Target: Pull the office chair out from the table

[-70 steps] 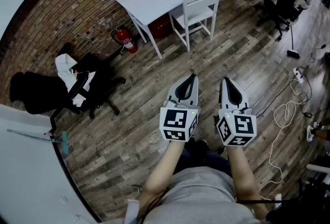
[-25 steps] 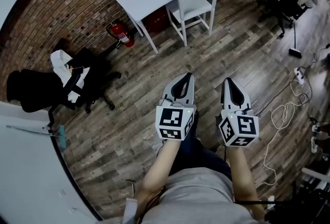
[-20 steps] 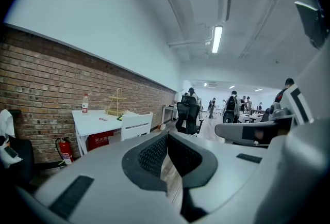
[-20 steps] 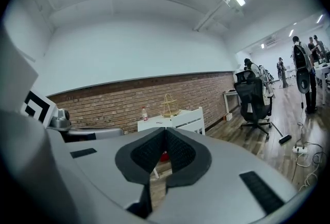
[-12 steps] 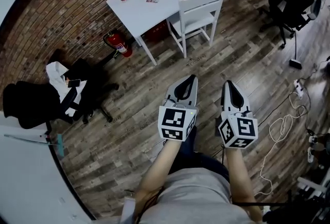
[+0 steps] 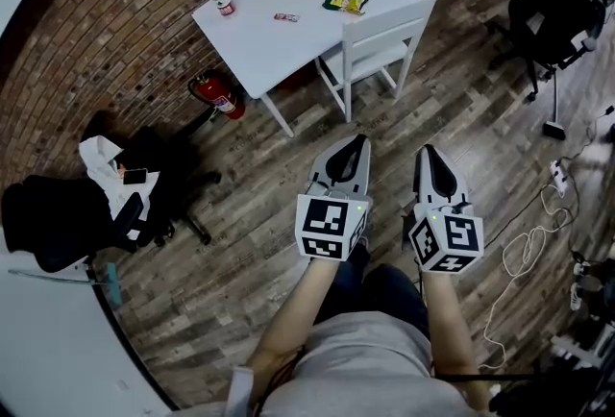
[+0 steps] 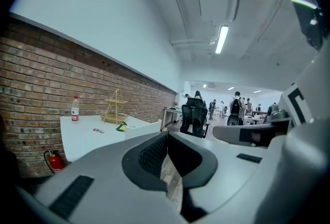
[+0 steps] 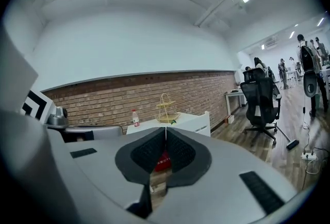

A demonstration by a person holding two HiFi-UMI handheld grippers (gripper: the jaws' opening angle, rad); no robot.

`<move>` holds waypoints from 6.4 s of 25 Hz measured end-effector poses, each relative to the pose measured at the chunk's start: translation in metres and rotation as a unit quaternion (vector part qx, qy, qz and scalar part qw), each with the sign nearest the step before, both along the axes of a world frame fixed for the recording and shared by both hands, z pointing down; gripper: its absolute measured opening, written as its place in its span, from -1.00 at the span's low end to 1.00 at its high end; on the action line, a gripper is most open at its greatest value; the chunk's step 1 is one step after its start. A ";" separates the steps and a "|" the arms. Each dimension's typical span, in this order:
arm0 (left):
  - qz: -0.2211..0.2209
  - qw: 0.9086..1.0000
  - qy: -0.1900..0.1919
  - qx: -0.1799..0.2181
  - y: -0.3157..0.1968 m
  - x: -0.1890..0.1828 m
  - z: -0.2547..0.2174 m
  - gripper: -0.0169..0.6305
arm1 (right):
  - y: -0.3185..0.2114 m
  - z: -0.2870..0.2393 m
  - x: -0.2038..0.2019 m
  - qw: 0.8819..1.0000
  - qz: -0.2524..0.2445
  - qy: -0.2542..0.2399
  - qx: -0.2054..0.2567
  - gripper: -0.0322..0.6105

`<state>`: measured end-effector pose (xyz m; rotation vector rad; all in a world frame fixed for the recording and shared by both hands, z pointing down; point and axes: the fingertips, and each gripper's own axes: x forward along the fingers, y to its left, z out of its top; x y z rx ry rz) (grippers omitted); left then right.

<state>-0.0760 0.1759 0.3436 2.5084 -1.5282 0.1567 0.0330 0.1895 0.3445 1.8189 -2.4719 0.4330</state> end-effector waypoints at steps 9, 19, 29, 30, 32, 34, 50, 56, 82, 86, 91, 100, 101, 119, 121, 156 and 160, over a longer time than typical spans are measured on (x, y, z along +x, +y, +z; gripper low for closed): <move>-0.009 1.000 0.010 -0.015 -0.041 -0.018 0.013 -0.90 | -0.037 0.013 -0.007 1.000 0.006 0.009 -0.018 -0.85; -0.010 1.000 0.009 -0.008 -0.089 0.004 0.010 -0.90 | -0.089 0.014 0.014 1.000 0.006 0.008 -0.016 -0.85; -0.034 0.999 -0.001 -0.021 -0.179 0.037 0.019 -0.90 | -0.187 0.019 0.044 0.999 -0.032 -0.001 -0.022 -0.85; -0.036 0.999 -0.003 -0.021 -0.188 0.041 0.019 -0.90 | -0.198 0.018 0.047 0.999 -0.035 -0.002 -0.022 -0.85; -0.041 0.999 -0.005 -0.022 -0.205 0.047 0.019 -0.90 | -0.220 0.015 0.053 0.999 -0.042 -0.002 -0.020 -0.85; -0.049 0.999 -0.004 -0.023 -0.223 0.051 0.019 -0.90 | -0.239 0.012 0.060 0.999 -0.048 0.000 -0.017 -0.85; -0.077 0.996 -0.024 -0.029 -0.331 0.101 0.015 -0.90 | -0.352 0.017 0.102 0.996 -0.089 -0.010 -0.027 -0.85; -0.096 0.994 -0.031 -0.038 -0.343 0.091 0.022 -0.90 | -0.366 0.021 0.100 0.994 -0.099 -0.013 -0.032 -0.85; 0.009 0.979 -0.168 -0.116 -0.466 0.073 0.090 -0.90 | -0.515 0.068 0.051 0.980 -0.161 0.087 -0.080 -0.85; 0.047 0.975 -0.184 -0.117 -0.482 0.078 0.096 -0.90 | -0.533 0.078 0.037 0.972 -0.185 0.109 -0.092 -0.85; 0.083 0.964 -0.213 -0.134 -0.491 0.077 0.112 -0.90 | -0.546 0.088 0.017 0.953 -0.246 0.150 -0.094 -0.85; 0.120 0.947 -0.250 -0.161 -0.503 0.072 0.126 -0.90 | -0.552 0.101 0.006 0.920 -0.323 0.189 -0.120 -0.85; 0.125 0.945 -0.255 -0.163 -0.504 0.074 0.127 -0.90 | -0.552 0.100 0.005 0.917 -0.329 0.191 -0.122 -0.85; 0.211 0.885 -0.339 -0.239 -0.497 0.092 0.168 -0.36 | -0.517 0.144 -0.009 0.707 -0.589 0.380 -0.097 -0.15; 0.223 0.874 -0.348 -0.255 -0.494 0.095 0.176 -0.35 | -0.517 0.155 -0.006 0.665 -0.605 0.431 -0.082 -0.14; 0.213 0.827 -0.441 -0.276 -0.495 0.091 0.220 -0.67 | -0.523 0.221 0.006 0.504 -0.628 0.592 -0.008 -0.57; 0.210 0.827 -0.441 -0.279 -0.495 0.090 0.220 -0.67 | -0.523 0.220 0.005 0.513 -0.626 0.587 -0.016 -0.58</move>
